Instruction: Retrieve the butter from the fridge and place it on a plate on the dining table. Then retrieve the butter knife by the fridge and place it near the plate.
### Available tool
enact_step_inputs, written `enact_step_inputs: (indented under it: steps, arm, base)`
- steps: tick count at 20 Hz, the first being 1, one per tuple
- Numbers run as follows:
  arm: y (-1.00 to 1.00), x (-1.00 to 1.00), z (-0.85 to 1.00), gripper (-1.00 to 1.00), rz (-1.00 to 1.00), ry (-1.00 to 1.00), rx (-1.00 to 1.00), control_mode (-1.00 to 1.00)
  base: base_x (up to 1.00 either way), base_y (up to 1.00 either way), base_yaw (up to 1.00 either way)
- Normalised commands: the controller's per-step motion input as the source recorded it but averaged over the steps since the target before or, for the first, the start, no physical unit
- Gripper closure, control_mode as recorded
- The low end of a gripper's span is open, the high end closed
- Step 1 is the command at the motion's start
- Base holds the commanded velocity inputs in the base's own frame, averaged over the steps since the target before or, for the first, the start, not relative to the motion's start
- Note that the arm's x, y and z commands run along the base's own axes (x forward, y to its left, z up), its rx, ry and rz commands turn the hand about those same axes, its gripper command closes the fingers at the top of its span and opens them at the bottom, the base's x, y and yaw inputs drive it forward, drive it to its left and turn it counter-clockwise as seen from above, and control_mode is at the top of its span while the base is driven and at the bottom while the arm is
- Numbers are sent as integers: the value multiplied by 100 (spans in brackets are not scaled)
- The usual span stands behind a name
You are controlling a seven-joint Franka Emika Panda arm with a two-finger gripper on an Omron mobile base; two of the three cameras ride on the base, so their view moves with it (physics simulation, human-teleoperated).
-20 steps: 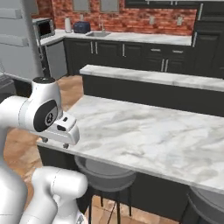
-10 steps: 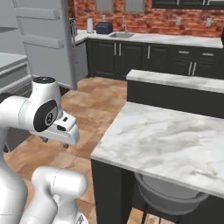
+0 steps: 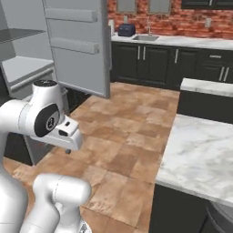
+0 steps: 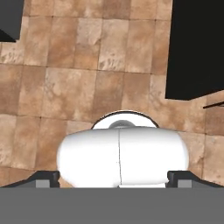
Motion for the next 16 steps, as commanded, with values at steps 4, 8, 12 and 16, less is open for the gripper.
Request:
enact_step_inputs:
  steps: [4, 8, 12, 16]
  arm:
    - [0, 0, 0, -100, 0, 0, 0, 100]
    - [0, 0, 0, -100, 0, 0, 0, 100]
    - [0, 0, 0, -100, 0, 0, 0, 100]
    - [0, 0, 0, -100, 0, 0, 0, 100]
  base:
    - [5, 31, -31]
    - [66, 38, -51]
    - [96, 58, -48]
    - [71, 64, -28]
